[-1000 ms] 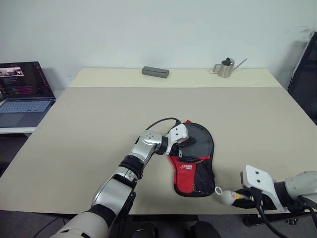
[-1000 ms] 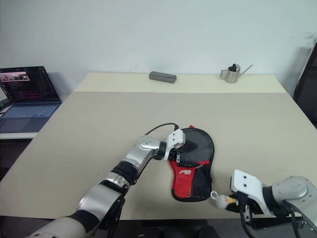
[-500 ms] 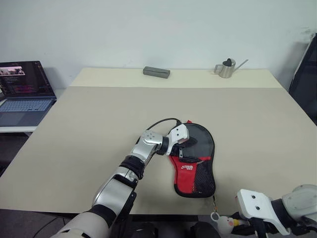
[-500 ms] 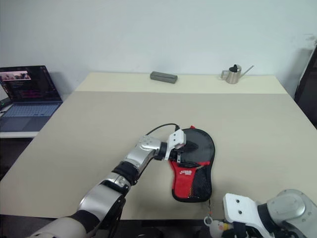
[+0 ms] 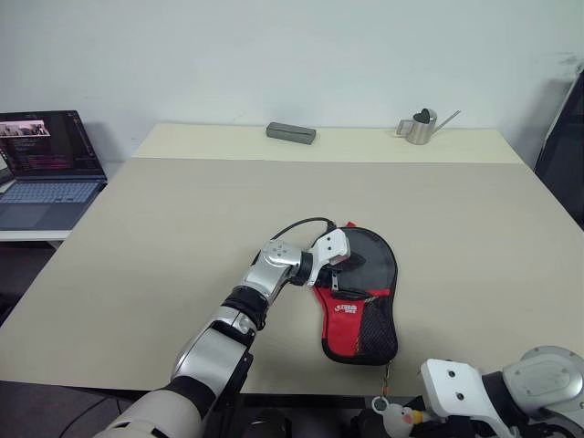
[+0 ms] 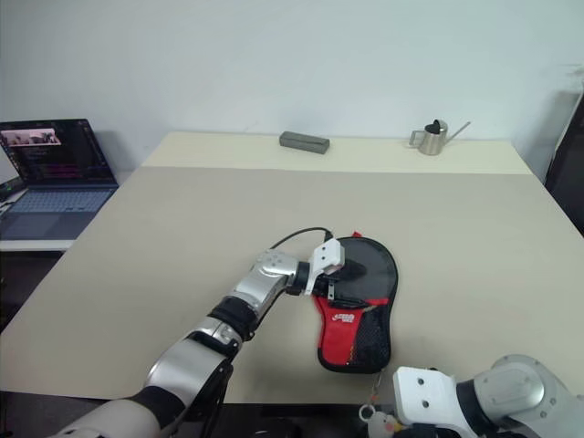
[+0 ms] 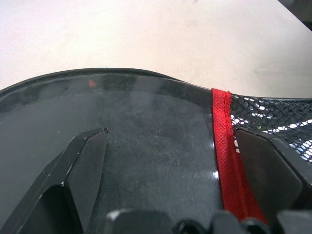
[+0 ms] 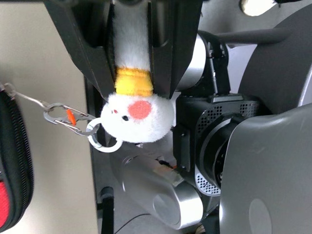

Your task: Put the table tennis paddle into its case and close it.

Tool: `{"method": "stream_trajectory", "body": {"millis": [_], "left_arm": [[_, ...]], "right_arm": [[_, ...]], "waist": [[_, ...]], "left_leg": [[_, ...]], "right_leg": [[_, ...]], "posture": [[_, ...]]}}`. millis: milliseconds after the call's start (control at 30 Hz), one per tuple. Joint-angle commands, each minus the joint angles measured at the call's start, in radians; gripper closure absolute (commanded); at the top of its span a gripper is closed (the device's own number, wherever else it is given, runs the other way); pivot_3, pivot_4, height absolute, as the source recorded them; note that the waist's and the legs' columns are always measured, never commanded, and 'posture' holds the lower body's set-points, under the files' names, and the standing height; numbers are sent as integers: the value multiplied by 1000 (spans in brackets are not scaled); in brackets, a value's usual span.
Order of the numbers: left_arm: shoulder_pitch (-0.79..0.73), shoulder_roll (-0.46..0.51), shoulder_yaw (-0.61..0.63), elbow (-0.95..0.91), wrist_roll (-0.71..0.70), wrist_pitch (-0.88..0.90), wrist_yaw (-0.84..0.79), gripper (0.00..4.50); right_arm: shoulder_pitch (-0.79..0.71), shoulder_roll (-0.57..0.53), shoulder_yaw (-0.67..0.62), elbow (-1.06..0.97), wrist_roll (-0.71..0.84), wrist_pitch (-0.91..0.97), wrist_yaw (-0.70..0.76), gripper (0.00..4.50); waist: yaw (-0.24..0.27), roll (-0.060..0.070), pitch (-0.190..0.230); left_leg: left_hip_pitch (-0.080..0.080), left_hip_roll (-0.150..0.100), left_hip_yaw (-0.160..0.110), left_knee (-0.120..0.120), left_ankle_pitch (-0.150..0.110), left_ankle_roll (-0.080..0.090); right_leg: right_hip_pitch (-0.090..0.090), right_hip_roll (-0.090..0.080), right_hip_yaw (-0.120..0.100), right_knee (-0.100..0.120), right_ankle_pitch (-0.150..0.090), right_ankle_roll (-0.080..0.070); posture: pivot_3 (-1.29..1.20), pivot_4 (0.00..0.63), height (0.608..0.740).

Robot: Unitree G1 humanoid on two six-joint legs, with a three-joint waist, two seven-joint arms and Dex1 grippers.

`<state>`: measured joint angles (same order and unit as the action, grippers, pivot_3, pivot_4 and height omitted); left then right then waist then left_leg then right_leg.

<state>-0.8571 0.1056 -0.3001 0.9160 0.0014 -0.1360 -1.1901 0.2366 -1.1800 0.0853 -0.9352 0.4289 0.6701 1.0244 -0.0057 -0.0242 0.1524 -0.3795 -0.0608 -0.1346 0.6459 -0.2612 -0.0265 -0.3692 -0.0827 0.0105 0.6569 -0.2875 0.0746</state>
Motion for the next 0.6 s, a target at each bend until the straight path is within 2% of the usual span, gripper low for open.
{"method": "stream_trajectory", "body": {"millis": [33,167,367,600], "left_arm": [[40,-1,-53,63,65,18,-11,0],[37,-5,-51,67,67,15,-9,0],[25,-15,-46,74,63,11,-5,0],[18,-27,-35,70,54,8,5,0]], "right_arm": [[-55,22,-37,21,51,20,3,3252],[-82,44,-90,36,113,62,-11,1949],[-137,113,-250,94,270,123,-38,1949],[-232,165,-310,276,341,151,-47,1949]], "waist": [[0,0,0],[3,0,0],[4,-1,-1],[5,-1,-1]], "left_leg": [[0,0,0,0,0,0],[0,0,0,0,0,0],[0,0,0,0,0,0],[0,-1,0,0,0,0]], "right_leg": [[0,0,0,0,0,0],[0,0,0,0,1,-1],[1,0,0,0,1,-1],[1,-1,0,0,1,-2]], "posture": [[0,150,740],[0,150,740],[0,150,740],[0,150,740]]}}
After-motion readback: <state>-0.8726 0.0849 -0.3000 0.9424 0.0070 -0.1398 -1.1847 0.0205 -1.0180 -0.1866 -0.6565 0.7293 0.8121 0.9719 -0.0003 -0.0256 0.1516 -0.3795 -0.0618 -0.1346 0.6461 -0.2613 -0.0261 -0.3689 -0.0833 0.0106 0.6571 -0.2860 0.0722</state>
